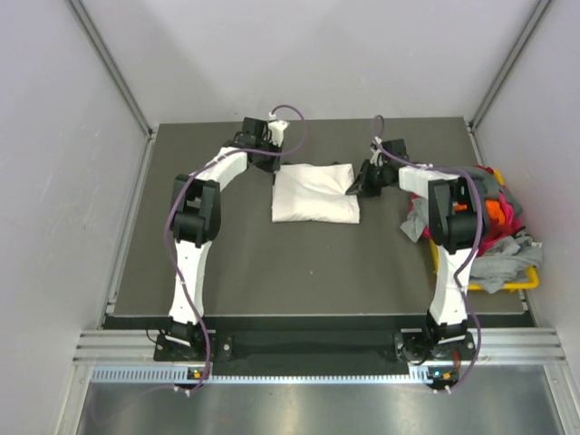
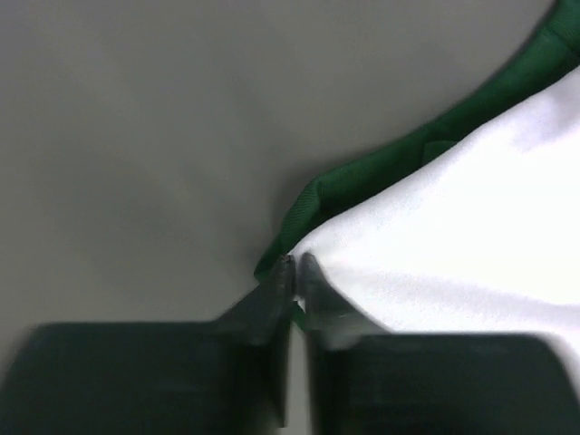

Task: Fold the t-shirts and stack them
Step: Neatly place the folded tshirt to the corner

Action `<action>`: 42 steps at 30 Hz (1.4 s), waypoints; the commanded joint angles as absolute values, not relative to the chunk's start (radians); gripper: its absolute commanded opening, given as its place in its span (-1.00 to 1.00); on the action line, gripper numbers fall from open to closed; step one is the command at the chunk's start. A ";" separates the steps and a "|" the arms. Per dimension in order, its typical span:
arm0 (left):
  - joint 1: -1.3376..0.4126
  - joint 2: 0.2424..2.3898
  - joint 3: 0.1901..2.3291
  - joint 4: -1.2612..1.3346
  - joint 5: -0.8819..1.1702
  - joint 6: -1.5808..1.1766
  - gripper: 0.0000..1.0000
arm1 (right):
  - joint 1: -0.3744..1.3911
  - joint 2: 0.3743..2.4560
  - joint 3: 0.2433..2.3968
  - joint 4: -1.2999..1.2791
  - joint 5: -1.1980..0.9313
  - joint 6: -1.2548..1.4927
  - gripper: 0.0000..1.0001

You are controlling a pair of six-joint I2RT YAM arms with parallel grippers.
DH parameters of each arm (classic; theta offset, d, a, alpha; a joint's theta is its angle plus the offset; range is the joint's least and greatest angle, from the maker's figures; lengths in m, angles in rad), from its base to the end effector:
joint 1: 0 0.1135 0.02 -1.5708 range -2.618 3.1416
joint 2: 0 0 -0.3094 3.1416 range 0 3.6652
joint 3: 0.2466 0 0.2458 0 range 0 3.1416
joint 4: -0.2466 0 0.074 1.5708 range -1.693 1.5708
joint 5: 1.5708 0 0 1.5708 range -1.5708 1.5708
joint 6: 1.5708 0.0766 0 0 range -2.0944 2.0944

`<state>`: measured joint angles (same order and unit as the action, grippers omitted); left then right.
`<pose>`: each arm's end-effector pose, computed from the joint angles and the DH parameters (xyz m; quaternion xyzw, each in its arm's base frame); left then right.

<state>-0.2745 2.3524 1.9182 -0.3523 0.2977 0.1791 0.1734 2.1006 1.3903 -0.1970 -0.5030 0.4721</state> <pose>0.5555 -0.1798 0.1830 0.2607 0.8777 -0.1549 0.3710 0.4695 0.1197 0.1594 0.0561 0.9176 0.3232 0.2245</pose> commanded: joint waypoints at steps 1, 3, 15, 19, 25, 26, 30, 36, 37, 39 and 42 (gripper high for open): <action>-0.249 2.339 1.985 -0.348 0.258 0.192 -0.60 | 0.161 2.143 1.483 -0.213 -0.503 0.446 -1.00; -0.249 2.332 2.003 -0.382 0.252 0.202 0.62 | 0.153 2.160 1.534 -0.263 -0.482 0.428 -1.00; -0.238 2.039 1.838 -0.496 0.230 0.302 0.98 | 0.019 2.397 2.164 -0.626 -0.184 0.290 -1.00; -0.233 1.965 1.705 -0.460 0.192 0.322 0.98 | -0.057 2.473 2.308 -0.672 -0.117 0.284 -1.00; -0.201 1.925 1.654 -0.460 0.189 0.325 0.98 | -0.159 2.513 2.407 -0.627 -0.029 0.284 -1.00; -0.196 1.919 1.651 -0.462 0.187 0.324 0.98 | -0.169 2.516 2.422 -0.621 -0.009 0.267 -1.00; -0.186 1.898 1.629 -0.468 0.187 0.321 0.98 | -0.233 2.530 2.467 -0.577 0.069 0.250 -1.00; -0.176 1.861 1.588 -0.463 0.170 0.321 0.98 | -0.278 2.557 2.483 -0.520 0.141 0.183 -1.00; -0.173 1.858 1.586 -0.471 0.170 0.322 0.98 | -0.282 2.566 2.484 -0.517 0.146 0.170 -1.00; -0.173 1.856 1.582 -0.482 0.167 0.322 0.98 | -0.299 2.575 2.482 -0.502 0.150 0.163 -1.00; -0.173 1.853 1.582 -0.492 0.163 0.322 0.98 | -0.319 2.588 2.482 -0.470 0.166 0.152 -1.00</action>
